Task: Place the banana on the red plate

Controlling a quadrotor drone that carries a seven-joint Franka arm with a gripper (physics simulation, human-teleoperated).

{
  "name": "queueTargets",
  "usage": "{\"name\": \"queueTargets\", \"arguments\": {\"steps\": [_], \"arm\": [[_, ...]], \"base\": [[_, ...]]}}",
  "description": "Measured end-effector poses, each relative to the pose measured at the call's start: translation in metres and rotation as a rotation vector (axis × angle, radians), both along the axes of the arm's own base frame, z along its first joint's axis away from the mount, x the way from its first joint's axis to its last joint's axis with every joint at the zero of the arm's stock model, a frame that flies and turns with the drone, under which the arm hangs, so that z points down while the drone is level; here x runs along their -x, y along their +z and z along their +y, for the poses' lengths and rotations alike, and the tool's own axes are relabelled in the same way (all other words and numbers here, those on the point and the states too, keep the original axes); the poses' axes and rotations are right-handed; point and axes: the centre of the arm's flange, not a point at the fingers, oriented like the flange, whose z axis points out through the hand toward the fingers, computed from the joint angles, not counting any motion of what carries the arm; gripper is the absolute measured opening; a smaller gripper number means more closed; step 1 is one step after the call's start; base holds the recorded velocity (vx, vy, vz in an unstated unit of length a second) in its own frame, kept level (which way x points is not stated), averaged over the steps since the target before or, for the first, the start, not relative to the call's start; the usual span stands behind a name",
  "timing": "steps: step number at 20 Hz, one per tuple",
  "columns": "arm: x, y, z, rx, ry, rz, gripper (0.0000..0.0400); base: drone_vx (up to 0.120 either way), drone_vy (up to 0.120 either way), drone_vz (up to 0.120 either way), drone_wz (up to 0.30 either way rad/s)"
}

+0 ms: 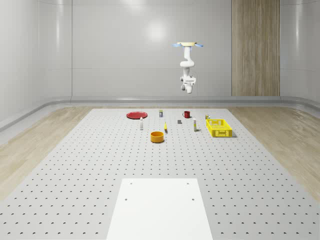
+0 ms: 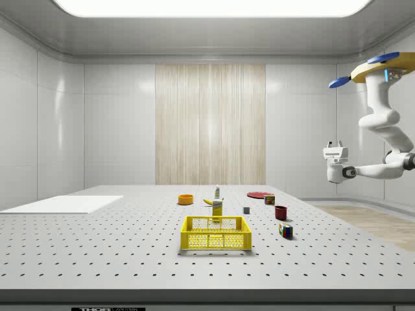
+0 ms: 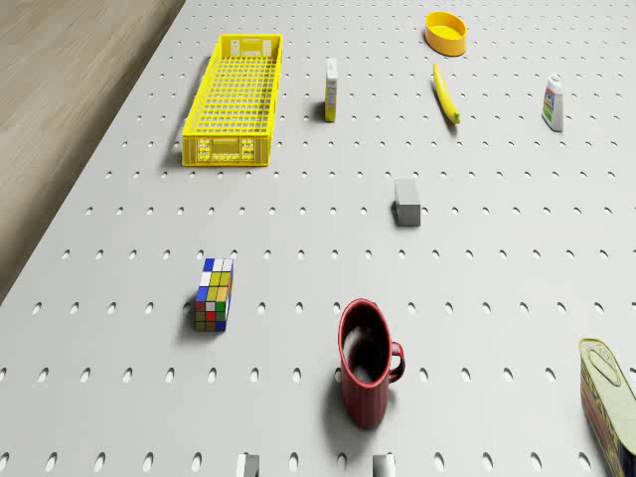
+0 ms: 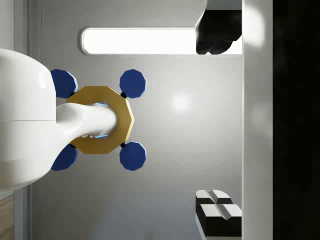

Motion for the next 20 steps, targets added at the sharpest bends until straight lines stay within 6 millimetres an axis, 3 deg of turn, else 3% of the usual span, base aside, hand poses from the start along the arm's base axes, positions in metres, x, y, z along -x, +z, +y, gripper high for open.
{"name": "queueTargets", "arguments": {"steps": [8,13,20], "arm": [[0.003,0.056,0.000,0.000,0.000,-0.006,0.0400],[0.001,0.078,0.000,0.000,0.000,-0.010,0.0400],[0.000,0.090,0.000,0.000,0.000,-0.016,0.0400]], "base": [[0.000,0.000,0.000,0.000],[0.000,-0.008,0.000,0.000],[0.000,-0.120,0.000,0.000]]}}
